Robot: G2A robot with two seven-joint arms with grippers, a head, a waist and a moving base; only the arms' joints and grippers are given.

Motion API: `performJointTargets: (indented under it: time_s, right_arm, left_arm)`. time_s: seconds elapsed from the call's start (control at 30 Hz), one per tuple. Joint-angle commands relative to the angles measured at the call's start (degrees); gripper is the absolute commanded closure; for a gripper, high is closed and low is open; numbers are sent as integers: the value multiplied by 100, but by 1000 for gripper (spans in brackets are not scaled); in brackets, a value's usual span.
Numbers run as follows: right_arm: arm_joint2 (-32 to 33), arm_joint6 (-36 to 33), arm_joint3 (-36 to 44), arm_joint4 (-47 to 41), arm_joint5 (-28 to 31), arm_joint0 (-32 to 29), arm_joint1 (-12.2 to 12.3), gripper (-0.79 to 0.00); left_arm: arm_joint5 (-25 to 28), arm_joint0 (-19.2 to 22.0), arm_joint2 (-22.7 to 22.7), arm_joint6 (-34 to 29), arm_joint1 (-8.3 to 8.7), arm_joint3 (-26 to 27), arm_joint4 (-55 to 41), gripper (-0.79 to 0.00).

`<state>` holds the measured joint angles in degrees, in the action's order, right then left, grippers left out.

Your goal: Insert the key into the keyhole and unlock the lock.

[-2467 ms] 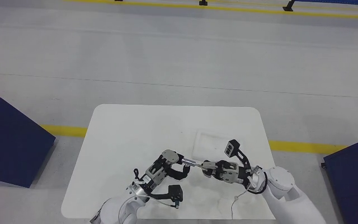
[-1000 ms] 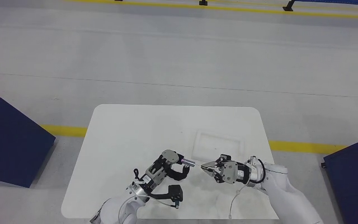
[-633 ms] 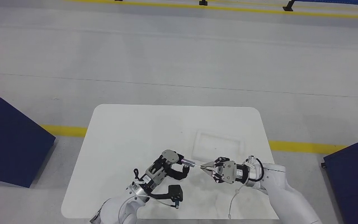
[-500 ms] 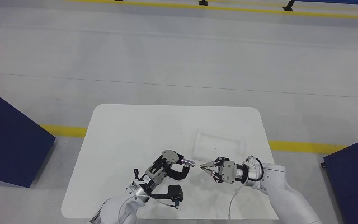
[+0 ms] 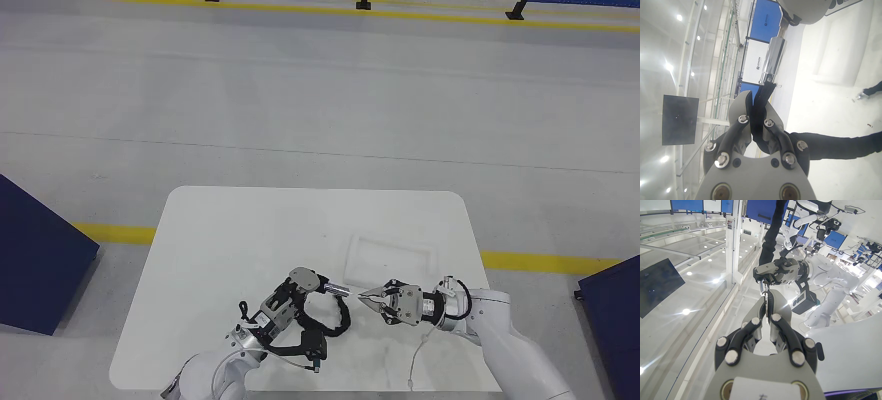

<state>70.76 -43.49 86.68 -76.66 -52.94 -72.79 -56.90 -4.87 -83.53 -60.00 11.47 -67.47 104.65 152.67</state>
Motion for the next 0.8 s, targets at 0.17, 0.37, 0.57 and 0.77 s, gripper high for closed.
performJointTargets:
  time_s: [0.17,0.37,0.57,0.77]
  right_arm:
    - [-26,-30,1,50,31,-2,6,0]
    - [-25,-54,39,201,194,-7,16,-785]
    - [113,-177,165,546,700,-122,56,-785]
    - [537,-654,398,1441,2030,-470,159,-785]
  left_arm:
    - [0,0,0,0,0,0,0,0]
    - [0,0,0,0,0,0,0,0]
    - [0,0,0,0,0,0,0,0]
    - [0,0,0,0,0,0,0,0]
